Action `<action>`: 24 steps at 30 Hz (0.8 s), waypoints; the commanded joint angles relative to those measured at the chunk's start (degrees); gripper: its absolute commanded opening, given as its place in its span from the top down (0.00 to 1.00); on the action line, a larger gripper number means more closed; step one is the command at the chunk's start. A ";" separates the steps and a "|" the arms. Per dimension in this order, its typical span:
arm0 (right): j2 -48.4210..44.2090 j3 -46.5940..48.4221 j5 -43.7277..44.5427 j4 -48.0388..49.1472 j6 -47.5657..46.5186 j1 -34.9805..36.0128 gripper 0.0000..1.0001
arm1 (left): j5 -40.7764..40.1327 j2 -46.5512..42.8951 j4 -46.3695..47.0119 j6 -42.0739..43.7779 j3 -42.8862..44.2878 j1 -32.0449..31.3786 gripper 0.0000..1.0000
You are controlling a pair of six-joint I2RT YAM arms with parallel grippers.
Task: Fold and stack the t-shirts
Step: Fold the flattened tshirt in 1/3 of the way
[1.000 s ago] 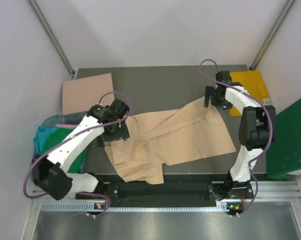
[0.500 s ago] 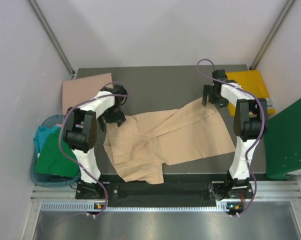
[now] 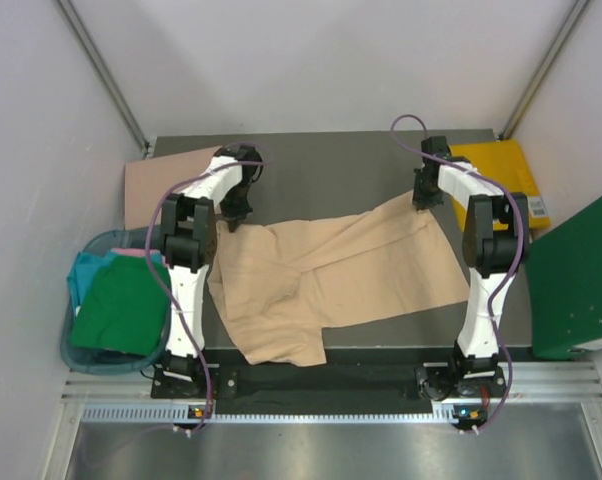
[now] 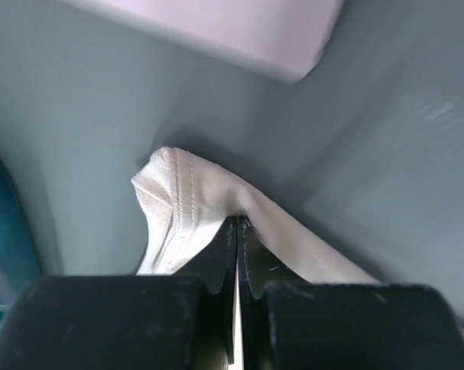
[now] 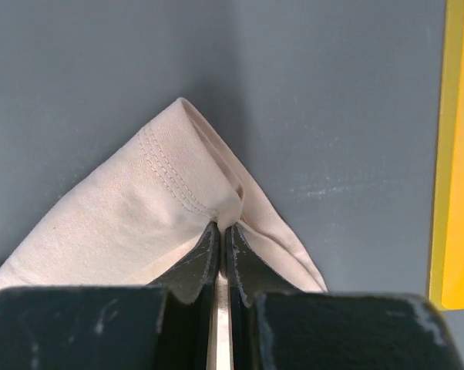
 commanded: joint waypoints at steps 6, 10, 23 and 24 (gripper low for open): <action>-0.21 3.86 7.88 2.97 1.77 -1.70 1.00 | -0.17 5.50 7.93 3.28 20.17 0.12 1.00; 1.73 5.70 8.50 3.94 1.68 -2.32 1.00 | 1.76 9.21 10.74 3.81 29.84 0.12 1.00; -0.38 0.35 7.62 4.99 2.03 -2.40 1.00 | 8.62 -11.06 18.48 5.13 -2.37 1.61 0.15; -0.81 -0.17 7.79 5.08 1.86 -2.40 1.00 | 8.79 -12.65 18.31 4.61 -4.31 1.96 0.15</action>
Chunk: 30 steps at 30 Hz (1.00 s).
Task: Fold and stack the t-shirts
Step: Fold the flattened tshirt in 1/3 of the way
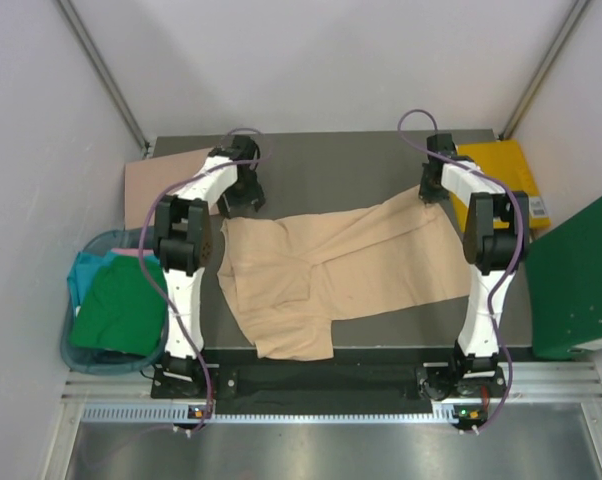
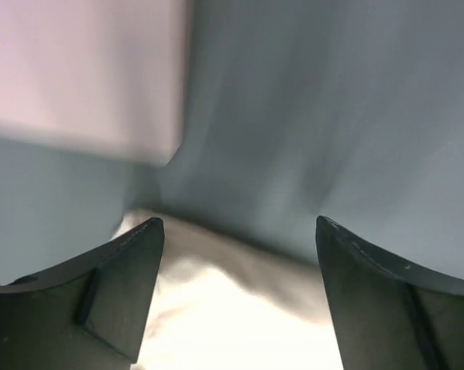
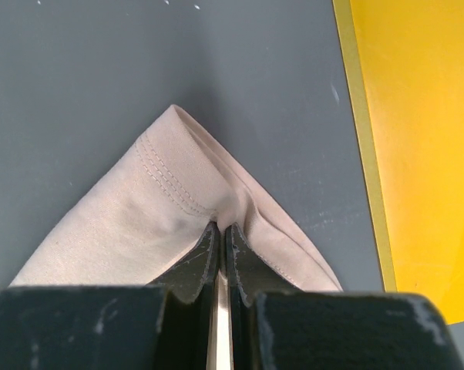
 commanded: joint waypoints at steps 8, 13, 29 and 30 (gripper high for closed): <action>-4.58 -5.20 2.09 2.44 -0.64 -0.79 1.00 | -0.80 -21.52 3.78 -2.13 -23.35 1.79 0.18; -4.85 -5.37 1.65 2.26 -0.90 -0.87 1.00 | -1.86 -23.54 4.48 -3.01 -27.66 1.88 0.17; -4.32 -5.46 0.42 1.91 -0.64 -0.79 1.00 | 0.07 -5.72 6.86 -2.13 -18.81 1.53 1.00; -4.50 -5.55 0.59 1.91 -0.64 -0.87 1.00 | -0.02 -5.01 6.42 -1.44 -15.83 1.44 1.00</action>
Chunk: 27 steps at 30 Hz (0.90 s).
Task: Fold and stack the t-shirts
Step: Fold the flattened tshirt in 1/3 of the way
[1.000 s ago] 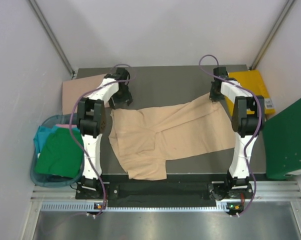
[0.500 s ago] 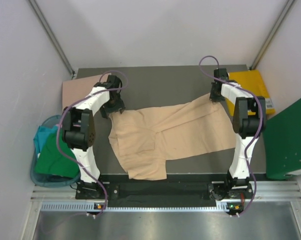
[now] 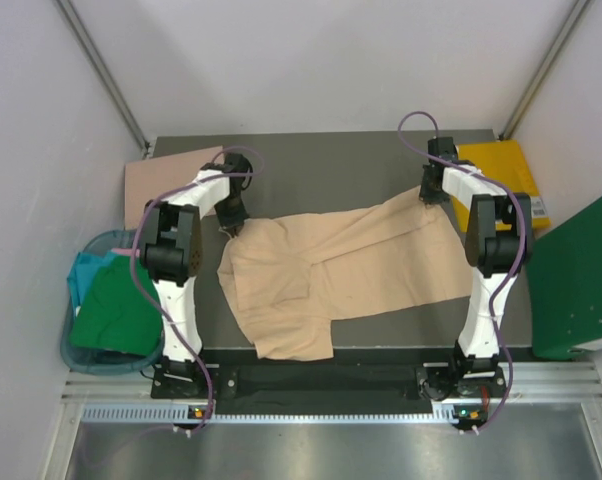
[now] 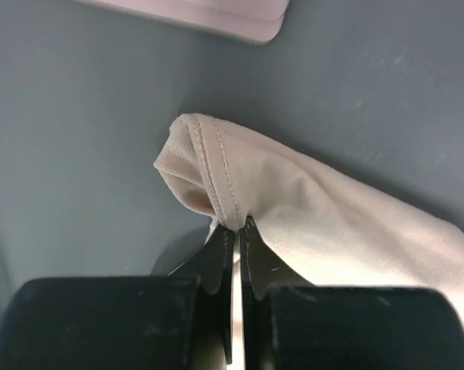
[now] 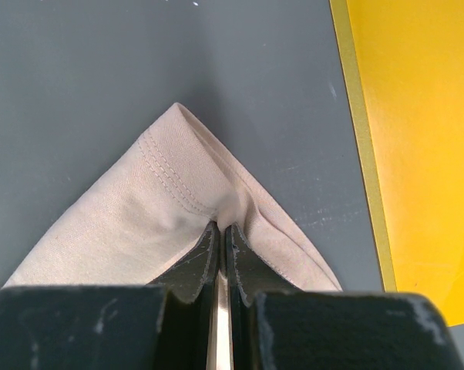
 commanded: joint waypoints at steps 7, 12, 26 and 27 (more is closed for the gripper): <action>-2.88 -1.53 1.85 -1.78 -0.16 -1.16 1.00 | -4.32 3.59 5.17 2.51 16.10 -1.32 1.00; -0.87 1.10 1.93 -1.60 0.20 -1.25 1.00 | -4.67 8.22 6.51 4.09 27.25 -1.23 1.00; -2.95 5.61 6.24 6.38 -2.79 -1.25 0.26 | -2.99 10.32 5.87 4.70 35.48 1.93 0.11; -5.58 3.15 7.55 7.70 -2.71 -1.25 0.14 | -4.39 7.75 7.10 5.06 32.49 1.93 0.07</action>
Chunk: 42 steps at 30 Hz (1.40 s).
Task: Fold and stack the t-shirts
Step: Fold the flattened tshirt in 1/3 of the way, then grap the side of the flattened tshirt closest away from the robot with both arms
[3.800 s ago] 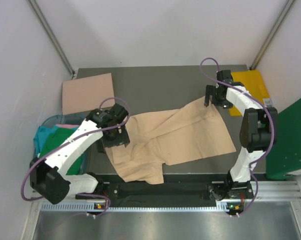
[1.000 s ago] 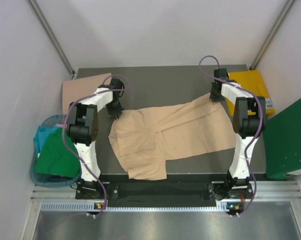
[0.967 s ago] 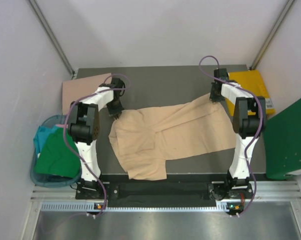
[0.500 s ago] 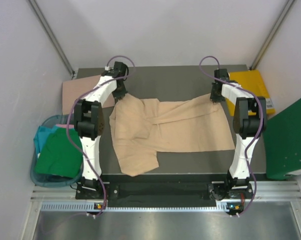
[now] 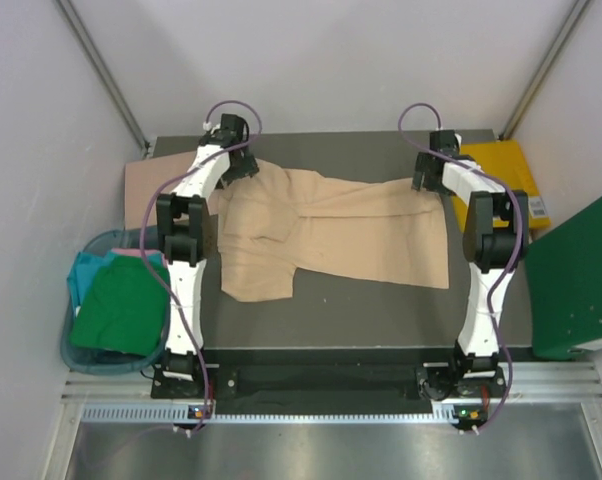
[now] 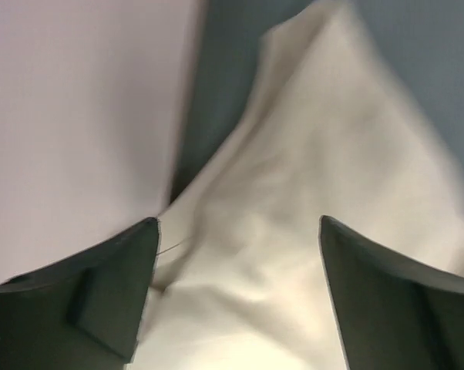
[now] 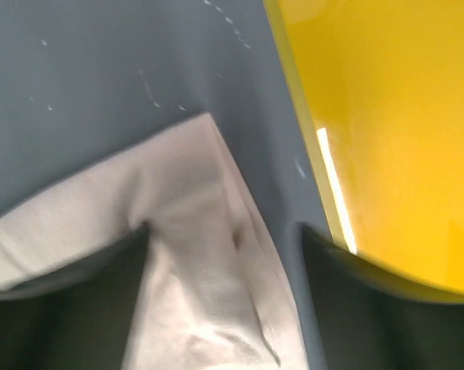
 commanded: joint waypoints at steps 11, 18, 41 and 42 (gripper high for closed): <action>-39.21 -30.98 -0.02 -2.99 3.81 -0.92 0.00 | 2.76 -38.16 -0.84 -3.79 -40.49 0.29 0.01; -44.75 -44.34 -7.58 -7.14 10.48 -1.98 0.04 | 7.27 -49.07 1.52 -6.44 -62.80 0.12 0.02; -30.53 -51.74 -27.43 -1.59 17.70 -9.62 0.29 | 20.54 -59.27 2.40 -6.09 -81.12 -0.50 0.32; -30.43 -51.22 -28.06 -3.43 17.44 -9.62 0.29 | 20.98 -59.10 2.40 -5.82 -81.20 -0.50 0.36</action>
